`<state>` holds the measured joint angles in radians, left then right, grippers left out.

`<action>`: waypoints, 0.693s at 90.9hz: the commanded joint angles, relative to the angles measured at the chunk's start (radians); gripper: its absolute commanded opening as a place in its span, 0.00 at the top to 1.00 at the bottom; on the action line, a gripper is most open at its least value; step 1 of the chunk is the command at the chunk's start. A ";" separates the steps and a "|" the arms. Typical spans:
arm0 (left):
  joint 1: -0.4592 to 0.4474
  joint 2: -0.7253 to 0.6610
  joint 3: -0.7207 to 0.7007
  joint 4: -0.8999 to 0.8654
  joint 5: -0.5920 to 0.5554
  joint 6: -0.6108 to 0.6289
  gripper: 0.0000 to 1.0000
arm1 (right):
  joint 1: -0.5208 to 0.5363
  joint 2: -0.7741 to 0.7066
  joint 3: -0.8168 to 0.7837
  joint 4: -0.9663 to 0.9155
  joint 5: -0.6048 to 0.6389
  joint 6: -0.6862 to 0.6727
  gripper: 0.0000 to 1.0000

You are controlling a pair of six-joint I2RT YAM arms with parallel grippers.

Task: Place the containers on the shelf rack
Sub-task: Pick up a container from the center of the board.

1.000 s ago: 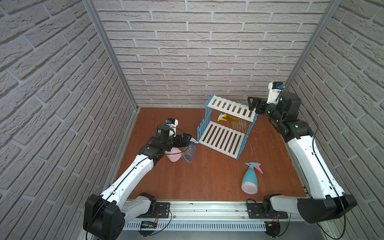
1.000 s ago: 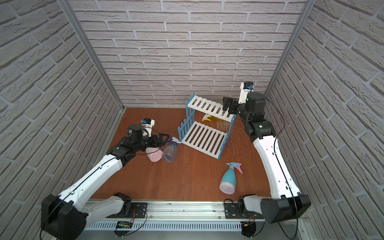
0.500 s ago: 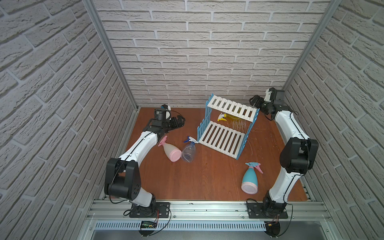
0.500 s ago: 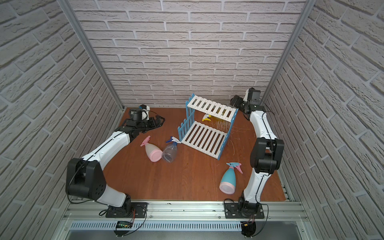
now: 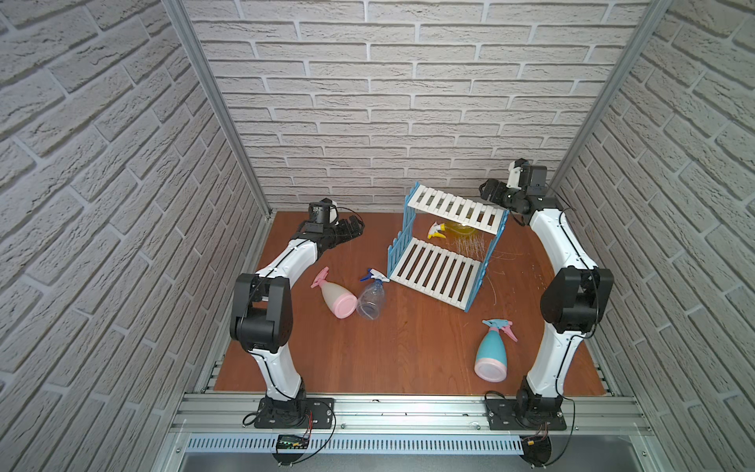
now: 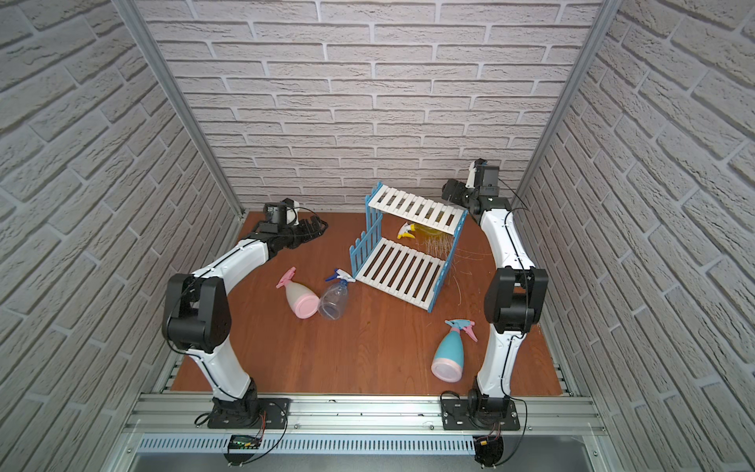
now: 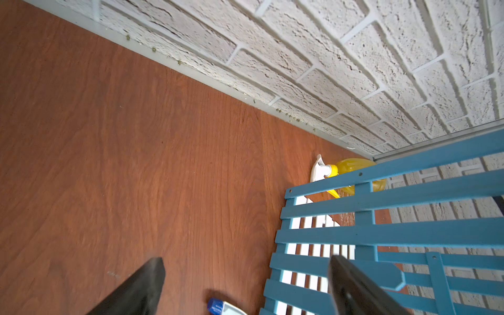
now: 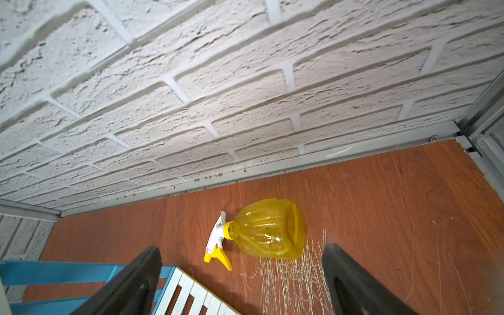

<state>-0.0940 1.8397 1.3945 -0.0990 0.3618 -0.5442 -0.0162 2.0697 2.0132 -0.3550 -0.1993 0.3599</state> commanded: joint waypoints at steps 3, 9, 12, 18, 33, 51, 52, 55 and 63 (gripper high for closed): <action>0.024 0.050 0.061 0.011 0.041 0.018 0.02 | -0.010 0.168 0.042 -0.054 -0.014 0.024 0.04; 0.027 0.071 0.082 0.004 0.056 0.020 0.02 | -0.021 0.190 0.059 -0.043 -0.032 0.031 0.04; 0.028 0.082 0.092 0.001 0.063 0.024 0.02 | -0.024 0.188 0.055 -0.032 -0.042 0.034 0.04; 0.029 0.099 0.106 -0.006 0.073 0.033 0.02 | -0.026 0.178 0.046 -0.017 -0.055 0.031 0.04; 0.028 0.112 0.113 0.004 0.081 0.038 0.02 | -0.024 0.122 0.013 0.011 -0.094 0.003 0.04; 0.023 0.153 0.152 0.002 0.119 0.042 0.02 | -0.050 0.166 0.066 -0.012 -0.085 0.063 0.03; 0.022 0.158 0.157 0.000 0.123 0.042 0.02 | -0.051 0.181 0.074 -0.019 -0.088 0.065 0.03; 0.019 0.175 0.173 -0.007 0.134 0.043 0.02 | -0.051 0.209 0.110 -0.037 -0.099 0.069 0.03; 0.014 0.223 0.226 -0.030 0.160 0.047 0.03 | -0.051 0.299 0.191 -0.064 -0.132 0.082 0.03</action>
<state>-0.0719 2.0026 1.5555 -0.1230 0.4667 -0.5163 -0.0578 2.2845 2.1220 -0.4061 -0.2829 0.4110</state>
